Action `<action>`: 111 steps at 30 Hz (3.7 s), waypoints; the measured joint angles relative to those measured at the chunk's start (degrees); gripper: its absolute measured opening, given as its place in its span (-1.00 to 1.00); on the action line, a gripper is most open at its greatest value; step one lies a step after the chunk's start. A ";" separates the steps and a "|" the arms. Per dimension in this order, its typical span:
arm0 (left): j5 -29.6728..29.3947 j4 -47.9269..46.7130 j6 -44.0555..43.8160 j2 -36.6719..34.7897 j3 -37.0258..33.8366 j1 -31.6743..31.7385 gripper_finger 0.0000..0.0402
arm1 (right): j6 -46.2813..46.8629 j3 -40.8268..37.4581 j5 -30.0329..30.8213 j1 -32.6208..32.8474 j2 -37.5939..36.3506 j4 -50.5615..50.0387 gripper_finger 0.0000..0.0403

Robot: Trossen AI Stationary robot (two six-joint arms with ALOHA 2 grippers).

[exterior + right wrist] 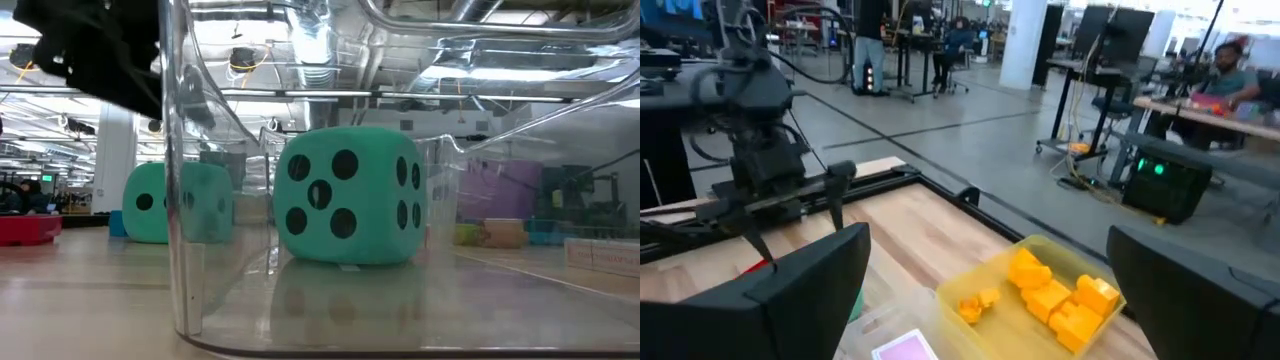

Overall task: Pick & Place Toys
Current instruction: Put the blue dice into the bottom transparent bin

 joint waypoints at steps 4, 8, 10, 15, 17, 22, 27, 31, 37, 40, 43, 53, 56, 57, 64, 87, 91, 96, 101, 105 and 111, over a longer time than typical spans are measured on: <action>-1.50 0.36 -1.74 1.82 0.00 0.07 0.96 | -0.54 -0.04 0.69 0.13 0.24 0.29 0.97; 0.89 0.81 -3.37 1.98 0.00 1.03 0.97 | -0.95 -0.02 0.65 0.11 0.23 0.76 0.97; 3.27 0.56 -3.57 2.08 0.00 2.08 0.98 | -0.95 -0.02 0.65 0.11 0.21 0.74 0.97; 5.13 0.84 -3.27 4.47 0.02 4.93 0.99 | -1.10 -0.02 0.58 0.11 0.21 0.75 0.97; 5.17 0.61 -2.12 5.78 0.02 5.81 0.99 | -1.11 -0.02 0.44 0.11 0.21 0.89 0.97; 9.01 1.80 -1.54 9.59 0.02 8.07 0.99 | -1.32 -0.02 0.41 0.11 0.21 0.89 0.97; 8.95 3.93 0.51 11.84 0.07 9.56 0.99 | -1.39 -0.02 -0.30 0.11 0.21 0.89 0.97; 9.82 4.00 0.63 12.91 0.13 11.15 0.99 | -1.45 -0.02 -0.48 0.11 0.21 0.89 0.97; 10.76 3.35 0.07 12.78 0.16 10.88 0.99 | -1.54 -0.02 -0.57 0.11 0.22 0.89 0.97; 11.70 2.78 -0.43 10.77 0.04 9.69 0.99 | -1.54 -0.02 -0.59 0.11 0.23 0.89 0.97; 11.68 2.44 -1.05 8.95 0.00 8.74 0.99 | -1.54 -0.02 -0.59 0.11 0.23 0.89 0.97; 11.10 0.94 -3.49 8.73 0.00 8.13 0.99 | -1.51 -0.02 -0.61 0.11 0.27 1.11 0.97; 10.53 1.02 -4.96 8.60 0.00 8.12 0.99 | -1.52 -0.02 -0.61 0.11 0.27 1.11 0.97; 10.47 0.71 -4.85 8.50 0.00 8.03 0.99 | -1.52 -0.02 -0.61 0.11 0.27 1.11 0.97; 6.00 0.61 -6.39 8.47 0.00 6.73 0.99 | -1.45 -0.02 -0.76 0.11 0.27 1.11 0.97; -9.95 -0.40 -25.40 8.54 0.00 -2.95 0.99 | -1.37 -0.02 -2.36 0.11 0.27 1.14 0.97; -9.99 -0.43 -26.93 8.73 0.00 -3.60 0.99 | -1.39 -0.02 -2.80 0.11 0.27 1.15 0.97; -10.66 -0.51 -29.32 8.71 0.00 -3.89 0.99 | -1.37 -0.02 -3.26 0.11 0.27 1.15 0.97; -10.95 -0.49 -30.90 8.73 0.00 -3.89 0.99 | -1.37 -0.02 -3.32 0.11 0.27 1.15 0.97; -11.92 -0.71 -31.94 9.70 0.00 -3.89 0.99 | -1.39 0.00 -3.46 0.11 0.27 1.15 0.97; -11.63 0.83 -32.39 12.74 0.30 -3.91 0.99 | -1.38 0.00 -3.49 0.11 0.27 1.15 0.97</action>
